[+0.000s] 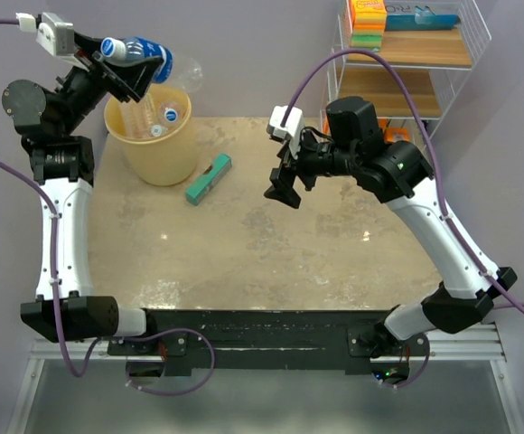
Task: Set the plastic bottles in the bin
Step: Place the plastic bottle in the trash bin.
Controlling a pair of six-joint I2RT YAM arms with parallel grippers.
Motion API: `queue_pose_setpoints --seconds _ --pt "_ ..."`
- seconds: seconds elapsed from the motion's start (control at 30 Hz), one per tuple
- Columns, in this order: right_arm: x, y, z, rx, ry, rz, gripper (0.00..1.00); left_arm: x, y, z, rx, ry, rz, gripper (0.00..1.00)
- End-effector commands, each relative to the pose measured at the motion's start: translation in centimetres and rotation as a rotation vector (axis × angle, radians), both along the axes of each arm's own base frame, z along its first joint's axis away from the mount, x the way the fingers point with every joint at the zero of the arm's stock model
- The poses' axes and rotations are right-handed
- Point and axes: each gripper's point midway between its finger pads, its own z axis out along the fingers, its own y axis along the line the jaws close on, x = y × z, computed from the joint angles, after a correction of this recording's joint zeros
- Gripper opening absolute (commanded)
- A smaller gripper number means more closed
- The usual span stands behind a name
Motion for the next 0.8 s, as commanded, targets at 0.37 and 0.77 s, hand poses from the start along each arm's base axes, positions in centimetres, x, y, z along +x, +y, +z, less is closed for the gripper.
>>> queue_pose_setpoints --seconds 0.37,0.77 --pt "0.5 -1.2 0.2 -0.011 -0.063 -0.050 0.99 9.9 8.9 -2.8 0.000 -0.109 0.452 0.00" --pt "1.2 -1.9 -1.2 -0.040 -0.046 -0.076 0.99 17.2 12.2 -10.1 0.032 -0.023 0.577 0.00"
